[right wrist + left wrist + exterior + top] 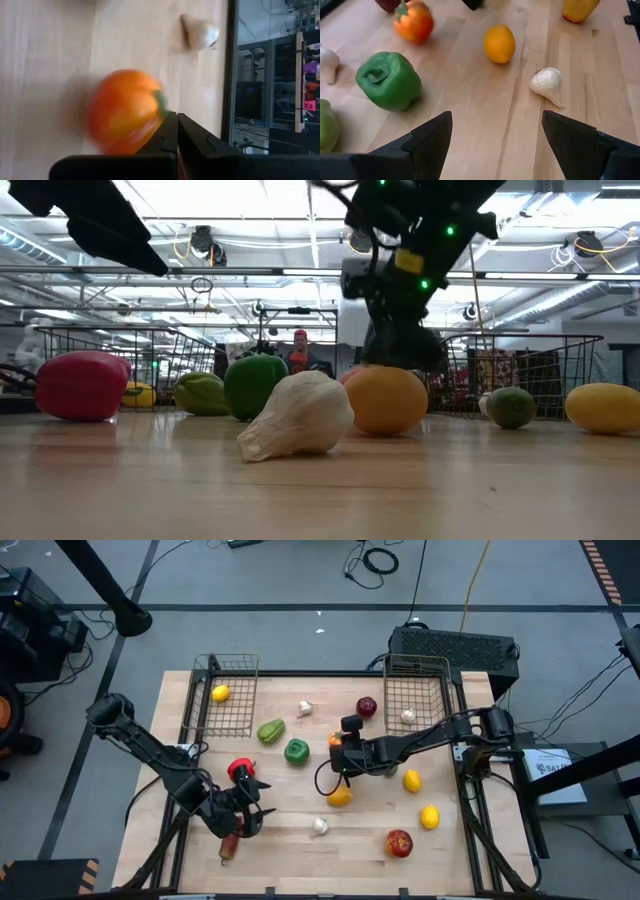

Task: Sort produce into baskets
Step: Put the tomato into the left wire basket

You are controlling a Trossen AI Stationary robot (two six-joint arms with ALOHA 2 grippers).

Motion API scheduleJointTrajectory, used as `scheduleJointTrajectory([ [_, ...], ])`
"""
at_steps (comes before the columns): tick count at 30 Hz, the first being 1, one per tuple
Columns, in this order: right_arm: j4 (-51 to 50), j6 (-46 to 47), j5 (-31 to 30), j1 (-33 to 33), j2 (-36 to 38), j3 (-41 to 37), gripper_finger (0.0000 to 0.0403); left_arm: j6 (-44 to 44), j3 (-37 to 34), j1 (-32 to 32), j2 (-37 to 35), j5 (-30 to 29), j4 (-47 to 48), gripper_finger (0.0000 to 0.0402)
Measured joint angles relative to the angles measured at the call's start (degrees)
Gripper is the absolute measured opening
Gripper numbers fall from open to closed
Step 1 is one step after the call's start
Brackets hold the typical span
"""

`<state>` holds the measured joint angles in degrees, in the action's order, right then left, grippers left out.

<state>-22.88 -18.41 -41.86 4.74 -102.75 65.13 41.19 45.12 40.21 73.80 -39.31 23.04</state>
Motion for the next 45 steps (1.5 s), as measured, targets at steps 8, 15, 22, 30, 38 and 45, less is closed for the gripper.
scheduleJointTrajectory([
  [8, -2.0, -0.9, -0.1, 1.0, 1.1, 5.6, 0.0, -0.1, 0.0, 0.0, 0.0, -1.8, 0.0, 0.0312],
  [15, -2.1, -4.3, -0.1, 1.3, 1.1, 12.4, 0.0, -3.1, 0.1, -0.4, -0.1, -9.7, -0.3, 0.0312],
  [22, -1.7, -5.4, 0.2, 0.9, 1.2, 19.4, 0.0, -9.7, 0.1, -2.4, -1.2, -20.9, -1.3, 0.0312],
  [30, 0.4, -6.8, 1.5, 0.9, 1.2, 20.8, 0.0, -28.2, 3.7, -6.7, -2.7, -28.0, -11.2, 0.0312],
  [38, 0.5, -4.9, 4.9, 1.2, 1.2, 20.8, 0.0, -38.8, 5.1, -15.5, -2.6, -15.5, -17.8, 0.0312],
  [45, 2.4, -5.0, 6.6, 2.6, 1.2, 20.8, 0.0, -35.9, 5.1, -18.4, -2.6, -9.6, -18.2, 0.0312],
])
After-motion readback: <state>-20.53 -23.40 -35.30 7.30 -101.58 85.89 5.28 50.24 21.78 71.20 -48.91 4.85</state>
